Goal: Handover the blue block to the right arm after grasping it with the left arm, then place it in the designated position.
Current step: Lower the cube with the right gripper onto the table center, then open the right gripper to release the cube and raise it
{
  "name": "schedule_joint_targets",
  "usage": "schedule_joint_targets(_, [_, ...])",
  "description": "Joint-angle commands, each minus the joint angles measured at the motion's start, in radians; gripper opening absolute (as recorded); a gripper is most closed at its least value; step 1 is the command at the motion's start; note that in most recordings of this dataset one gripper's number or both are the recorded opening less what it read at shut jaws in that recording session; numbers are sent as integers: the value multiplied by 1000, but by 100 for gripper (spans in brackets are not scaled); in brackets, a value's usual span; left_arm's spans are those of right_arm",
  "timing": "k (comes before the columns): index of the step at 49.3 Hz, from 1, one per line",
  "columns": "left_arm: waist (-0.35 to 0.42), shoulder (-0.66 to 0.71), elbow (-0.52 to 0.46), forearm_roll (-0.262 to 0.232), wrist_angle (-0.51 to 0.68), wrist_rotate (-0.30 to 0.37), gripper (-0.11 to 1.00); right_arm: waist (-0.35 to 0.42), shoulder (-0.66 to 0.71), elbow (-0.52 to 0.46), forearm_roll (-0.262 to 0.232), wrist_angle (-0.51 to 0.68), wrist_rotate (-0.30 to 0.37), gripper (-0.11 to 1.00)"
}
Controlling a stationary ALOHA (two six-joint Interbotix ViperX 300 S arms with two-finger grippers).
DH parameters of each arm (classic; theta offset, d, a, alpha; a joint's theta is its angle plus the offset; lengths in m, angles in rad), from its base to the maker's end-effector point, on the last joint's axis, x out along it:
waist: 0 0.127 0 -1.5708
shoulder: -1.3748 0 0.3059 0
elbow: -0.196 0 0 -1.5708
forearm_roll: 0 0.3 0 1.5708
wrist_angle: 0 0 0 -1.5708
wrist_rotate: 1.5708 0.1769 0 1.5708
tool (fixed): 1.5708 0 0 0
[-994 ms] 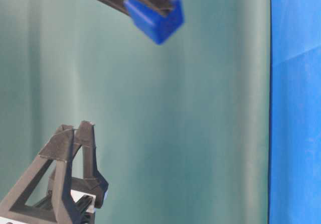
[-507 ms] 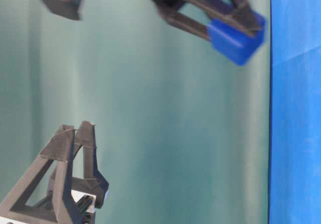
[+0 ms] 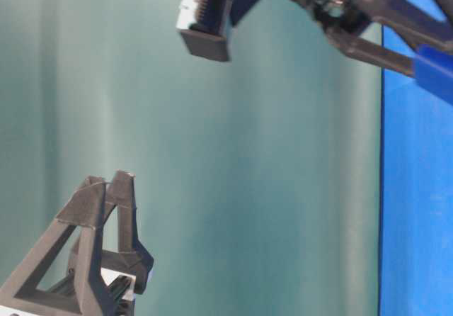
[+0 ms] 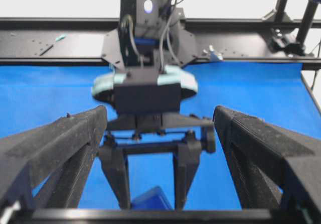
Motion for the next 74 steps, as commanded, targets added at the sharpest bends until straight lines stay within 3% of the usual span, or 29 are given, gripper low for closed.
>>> schedule_joint_targets(1, [2,-12,-11,0,-5,0,92,-11,17,-26,8,-38,0,55])
schedule_joint_targets(13, [2,-12,-8,0,0,0,92,-29,80,-43,35,-63,-2,55])
schedule_joint_targets(64, [2,-11,-11,0,5,0,92,-40,91,-51,37,-43,-8,55])
schedule_joint_targets(71, [2,-14,-8,0,6,0,92,-40,81,-61,37,-15,-8,90])
schedule_joint_targets(74, [2,-14,-9,0,5,0,92,-38,74,-64,37,-5,-6,95])
